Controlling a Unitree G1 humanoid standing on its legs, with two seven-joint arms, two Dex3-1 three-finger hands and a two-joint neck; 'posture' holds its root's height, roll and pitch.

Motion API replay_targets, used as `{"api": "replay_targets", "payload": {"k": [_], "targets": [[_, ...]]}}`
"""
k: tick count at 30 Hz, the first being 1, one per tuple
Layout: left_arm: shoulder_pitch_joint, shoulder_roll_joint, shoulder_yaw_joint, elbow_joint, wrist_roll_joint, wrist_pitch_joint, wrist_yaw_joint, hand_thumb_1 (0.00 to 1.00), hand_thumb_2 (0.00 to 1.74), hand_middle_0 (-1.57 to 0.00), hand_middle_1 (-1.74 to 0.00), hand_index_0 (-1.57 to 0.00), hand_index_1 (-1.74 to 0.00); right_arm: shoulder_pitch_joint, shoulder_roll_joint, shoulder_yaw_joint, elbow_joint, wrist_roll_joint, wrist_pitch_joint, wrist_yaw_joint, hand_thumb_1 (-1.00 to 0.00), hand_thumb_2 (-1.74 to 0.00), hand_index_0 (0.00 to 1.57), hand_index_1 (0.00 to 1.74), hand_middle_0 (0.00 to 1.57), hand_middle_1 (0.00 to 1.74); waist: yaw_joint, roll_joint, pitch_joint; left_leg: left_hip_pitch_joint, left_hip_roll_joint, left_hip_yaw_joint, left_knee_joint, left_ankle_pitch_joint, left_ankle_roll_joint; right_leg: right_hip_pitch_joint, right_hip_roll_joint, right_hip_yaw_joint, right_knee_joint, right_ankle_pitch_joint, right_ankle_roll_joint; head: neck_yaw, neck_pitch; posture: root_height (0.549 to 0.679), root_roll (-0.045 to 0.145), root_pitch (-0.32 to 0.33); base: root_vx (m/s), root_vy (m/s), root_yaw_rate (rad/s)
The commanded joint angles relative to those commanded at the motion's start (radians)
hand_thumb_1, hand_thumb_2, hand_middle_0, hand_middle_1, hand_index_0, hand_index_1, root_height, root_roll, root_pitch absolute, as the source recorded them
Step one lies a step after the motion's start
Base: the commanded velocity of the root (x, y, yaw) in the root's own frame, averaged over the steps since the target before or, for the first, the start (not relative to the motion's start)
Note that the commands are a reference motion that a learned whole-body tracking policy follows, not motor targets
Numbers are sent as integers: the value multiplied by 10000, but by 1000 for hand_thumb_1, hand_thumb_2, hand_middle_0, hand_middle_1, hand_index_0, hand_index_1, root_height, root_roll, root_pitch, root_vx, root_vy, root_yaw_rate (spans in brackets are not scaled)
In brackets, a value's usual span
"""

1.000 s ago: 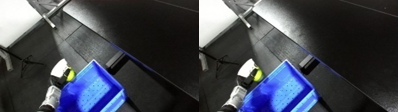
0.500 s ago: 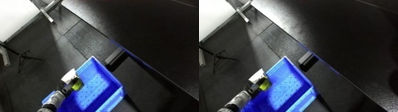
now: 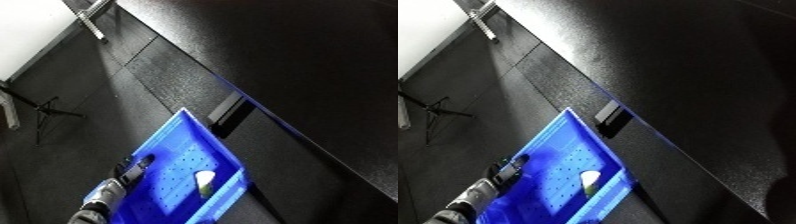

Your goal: Pick up the object and place it into the box

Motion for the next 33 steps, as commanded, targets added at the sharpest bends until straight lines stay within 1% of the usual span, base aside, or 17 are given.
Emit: {"api": "replay_targets", "payload": {"k": [5,9,14,17,19,22,26,30,33], "targets": [[-114,69,-77,107,195,-63,133,0,0,0,0,0,0,-44,20,65,-50,114,-9,-42,0,0,0,0,0,0,-2,-22,0,-27,5,11,-15,13,-8,-21,6,-10,-46,41,-6,195,22,607,29,8,-21,-16,1],[-138,76,-147,145,393,-4,100,0,0,0,0,0,0,-85,20,70,-67,204,32,-47,0,0,0,0,0,0,0,-12,0,-15,-18,18,-24,2,-9,-31,4,-5,-78,74,-1,413,8,607,28,9,-11,-23,-6],[-171,-4,-378,146,810,563,-240,0,0,0,0,0,0,-131,-3,90,-53,334,14,-63,0,0,0,0,0,0,-43,66,0,36,-46,55,-74,-8,-12,-24,5,40,-181,149,25,965,20,609,27,11,-9,-23,-25],[-161,-109,-639,165,1439,989,-526,0,0,0,0,0,0,-177,-28,106,-60,403,-7,-117,0,0,0,0,0,0,-84,136,0,76,-53,94,-57,-45,-2,-10,-2,65,-238,201,43,1436,10,609,28,10,-11,-19,-56],[-143,-196,-833,159,1974,1047,-645,0,0,0,0,0,0,-219,-57,112,-71,411,-20,-160,0,0,0,0,0,0,-118,192,0,108,-52,127,-41,-76,3,5,-12,83,-284,238,58,1795,23,609,28,10,-13,-13,-89],[-108,-378,-1112,92,2683,788,-924,0,0,0,0,0,0,-295,-117,124,-106,424,-62,-251,0,0,0,0,0,0,-178,274,0,149,-52,196,14,-140,9,26,-19,119,-367,309,83,2499,67,609,29,9,-21,-12,-132],[-9,-723,-1470,-148,3299,179,-1402,0,0,0,0,0,0,-403,-184,97,-175,498,-123,-358,0,0,0,0,0,0,-242,359,0,224,-33,285,24,-195,10,32,-9,173,-491,435,124,3739,109,610,28,9,-33,-17,-168],[140,-1116,-1919,-509,4071,-169,-1849,0,0,0,0,0,0,-519,-235,14,-233,594,-120,-467,0,0,0,0,0,0,-271,490,0,313,-3,333,-90,-159,-21,21,-28,234,-543,529,160,5048,66,612,26,10,-35,-16,-125],[258,-1390,-2241,-849,4243,-264,-2292,0,0,0,0,0,0,-586,-256,-79,-259,535,-86,-593,0,0,0,0,0,0,-314,599,0,429,38,380,-229,-126,-48,52,-66,290,-568,581,178,6194,92,614,25,7,-25,-6,-81]]}}
